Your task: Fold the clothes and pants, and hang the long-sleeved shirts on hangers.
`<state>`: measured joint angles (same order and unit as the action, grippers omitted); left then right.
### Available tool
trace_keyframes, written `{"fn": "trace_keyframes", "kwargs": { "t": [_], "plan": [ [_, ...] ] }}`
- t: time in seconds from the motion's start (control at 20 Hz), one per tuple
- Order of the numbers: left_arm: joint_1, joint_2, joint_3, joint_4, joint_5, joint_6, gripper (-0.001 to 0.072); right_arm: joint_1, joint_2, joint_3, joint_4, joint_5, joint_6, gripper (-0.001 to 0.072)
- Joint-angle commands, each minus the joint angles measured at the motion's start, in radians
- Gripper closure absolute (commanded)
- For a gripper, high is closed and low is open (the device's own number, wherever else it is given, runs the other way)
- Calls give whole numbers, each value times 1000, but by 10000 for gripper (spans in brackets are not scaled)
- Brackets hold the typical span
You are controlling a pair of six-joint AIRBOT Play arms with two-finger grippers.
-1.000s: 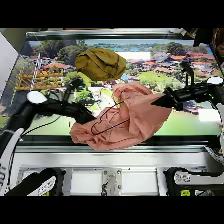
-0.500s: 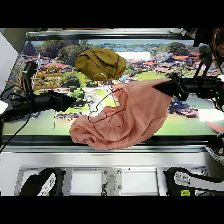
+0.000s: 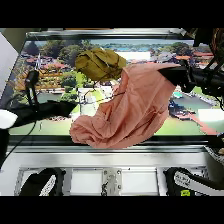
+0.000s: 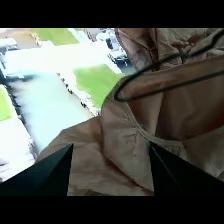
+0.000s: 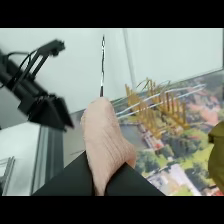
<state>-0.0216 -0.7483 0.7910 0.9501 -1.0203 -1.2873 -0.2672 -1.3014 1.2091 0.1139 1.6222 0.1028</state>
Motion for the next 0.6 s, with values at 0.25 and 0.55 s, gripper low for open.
{"fn": "trace_keyframes", "kwargs": {
  "t": [0.25,0.55],
  "plan": [
    [-357,-118,-133,27,278,-313,217,1,23,0,48,-74,2,708],
    [-406,-356,-47,28,396,-412,218,0,58,0,47,-74,2,708]
  ]
}}
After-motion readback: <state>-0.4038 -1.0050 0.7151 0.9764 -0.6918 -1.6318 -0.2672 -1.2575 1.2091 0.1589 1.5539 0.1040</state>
